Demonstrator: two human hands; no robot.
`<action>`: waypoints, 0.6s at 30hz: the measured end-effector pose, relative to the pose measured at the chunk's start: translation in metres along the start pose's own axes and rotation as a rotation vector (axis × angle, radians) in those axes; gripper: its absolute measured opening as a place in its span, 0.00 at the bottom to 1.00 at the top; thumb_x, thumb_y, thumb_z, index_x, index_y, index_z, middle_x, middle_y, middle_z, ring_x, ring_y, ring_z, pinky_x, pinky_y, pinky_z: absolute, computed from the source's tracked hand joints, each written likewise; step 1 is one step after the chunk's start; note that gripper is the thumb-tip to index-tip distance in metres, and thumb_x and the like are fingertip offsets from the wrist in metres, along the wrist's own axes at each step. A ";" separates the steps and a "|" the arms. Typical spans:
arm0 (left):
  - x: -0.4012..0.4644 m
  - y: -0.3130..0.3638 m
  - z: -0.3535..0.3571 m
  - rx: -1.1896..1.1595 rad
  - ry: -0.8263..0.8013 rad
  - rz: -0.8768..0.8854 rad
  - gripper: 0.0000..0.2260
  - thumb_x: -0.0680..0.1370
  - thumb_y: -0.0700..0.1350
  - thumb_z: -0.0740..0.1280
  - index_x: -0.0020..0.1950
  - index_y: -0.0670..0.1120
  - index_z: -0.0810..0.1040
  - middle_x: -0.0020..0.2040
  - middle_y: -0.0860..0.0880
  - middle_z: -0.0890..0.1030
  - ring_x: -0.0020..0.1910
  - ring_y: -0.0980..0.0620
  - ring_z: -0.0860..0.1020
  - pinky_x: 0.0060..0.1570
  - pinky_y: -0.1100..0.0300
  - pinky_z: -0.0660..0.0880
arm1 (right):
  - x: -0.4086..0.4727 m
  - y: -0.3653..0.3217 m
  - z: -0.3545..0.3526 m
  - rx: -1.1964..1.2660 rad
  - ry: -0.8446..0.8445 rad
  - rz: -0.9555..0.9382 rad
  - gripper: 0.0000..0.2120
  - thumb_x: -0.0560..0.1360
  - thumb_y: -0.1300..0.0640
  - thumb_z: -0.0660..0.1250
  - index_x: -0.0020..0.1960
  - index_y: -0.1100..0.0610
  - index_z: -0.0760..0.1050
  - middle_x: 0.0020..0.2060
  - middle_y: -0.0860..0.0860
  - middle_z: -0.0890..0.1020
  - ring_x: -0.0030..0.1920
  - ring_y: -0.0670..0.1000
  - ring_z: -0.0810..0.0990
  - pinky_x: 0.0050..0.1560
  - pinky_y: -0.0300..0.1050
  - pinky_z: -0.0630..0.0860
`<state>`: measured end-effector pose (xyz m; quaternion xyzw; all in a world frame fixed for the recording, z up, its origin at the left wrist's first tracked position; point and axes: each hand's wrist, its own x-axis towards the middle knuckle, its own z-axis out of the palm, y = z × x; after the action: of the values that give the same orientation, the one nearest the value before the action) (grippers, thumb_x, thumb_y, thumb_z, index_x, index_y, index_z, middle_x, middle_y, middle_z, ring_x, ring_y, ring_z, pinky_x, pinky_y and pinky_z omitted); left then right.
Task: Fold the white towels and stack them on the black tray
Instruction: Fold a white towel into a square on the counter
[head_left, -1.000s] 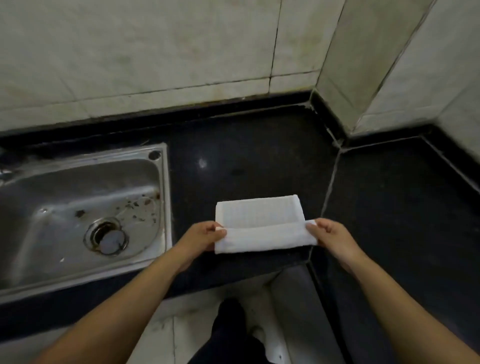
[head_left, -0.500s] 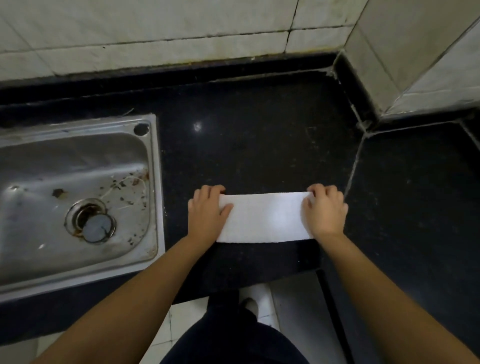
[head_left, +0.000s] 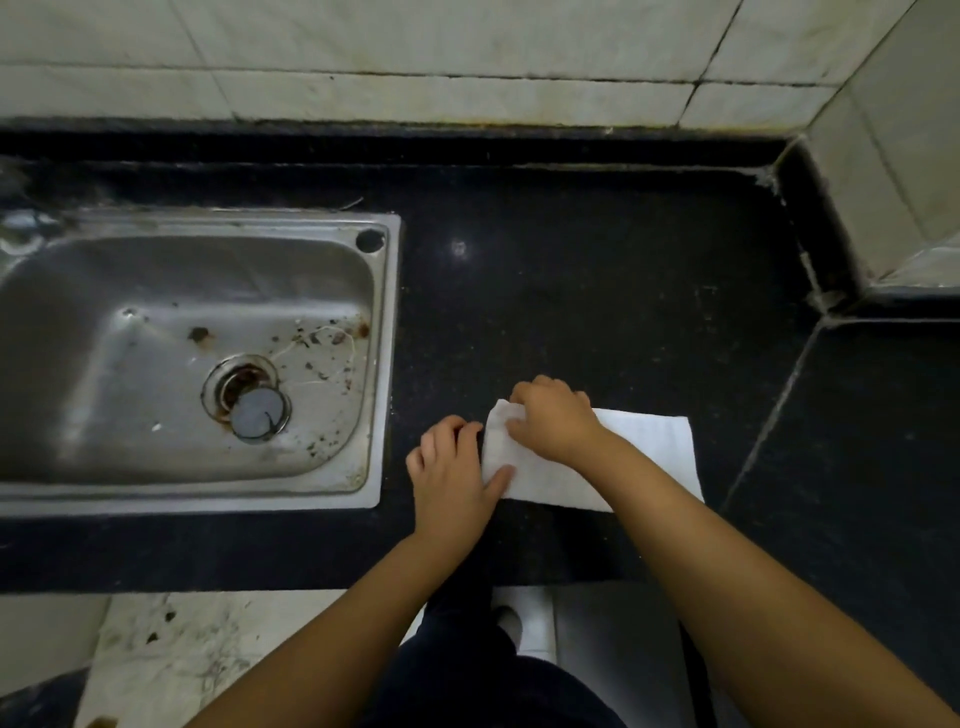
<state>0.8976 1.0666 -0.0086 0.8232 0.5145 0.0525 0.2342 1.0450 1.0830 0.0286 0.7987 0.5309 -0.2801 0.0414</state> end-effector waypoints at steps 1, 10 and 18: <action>0.001 0.000 0.000 -0.004 -0.001 0.018 0.23 0.75 0.57 0.65 0.66 0.48 0.70 0.69 0.47 0.65 0.68 0.47 0.62 0.64 0.53 0.58 | -0.004 0.003 -0.006 0.069 -0.004 -0.021 0.15 0.77 0.53 0.62 0.63 0.53 0.71 0.60 0.53 0.73 0.62 0.54 0.71 0.62 0.51 0.68; 0.073 0.067 -0.099 -0.548 0.109 0.264 0.04 0.76 0.42 0.67 0.42 0.47 0.74 0.37 0.48 0.76 0.36 0.54 0.72 0.37 0.60 0.68 | -0.053 0.051 -0.114 0.761 0.451 -0.162 0.11 0.75 0.62 0.65 0.57 0.54 0.75 0.49 0.49 0.79 0.50 0.47 0.78 0.49 0.41 0.75; 0.038 0.070 -0.121 -0.647 0.038 0.427 0.04 0.77 0.40 0.66 0.45 0.49 0.77 0.41 0.57 0.78 0.42 0.62 0.76 0.44 0.70 0.71 | -0.099 0.065 -0.093 0.915 0.515 -0.283 0.13 0.75 0.66 0.66 0.42 0.47 0.75 0.38 0.45 0.78 0.39 0.42 0.75 0.42 0.34 0.72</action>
<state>0.9335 1.1149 0.1228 0.7944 0.2925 0.2748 0.4558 1.1117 1.0073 0.1407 0.6988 0.4499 -0.2806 -0.4801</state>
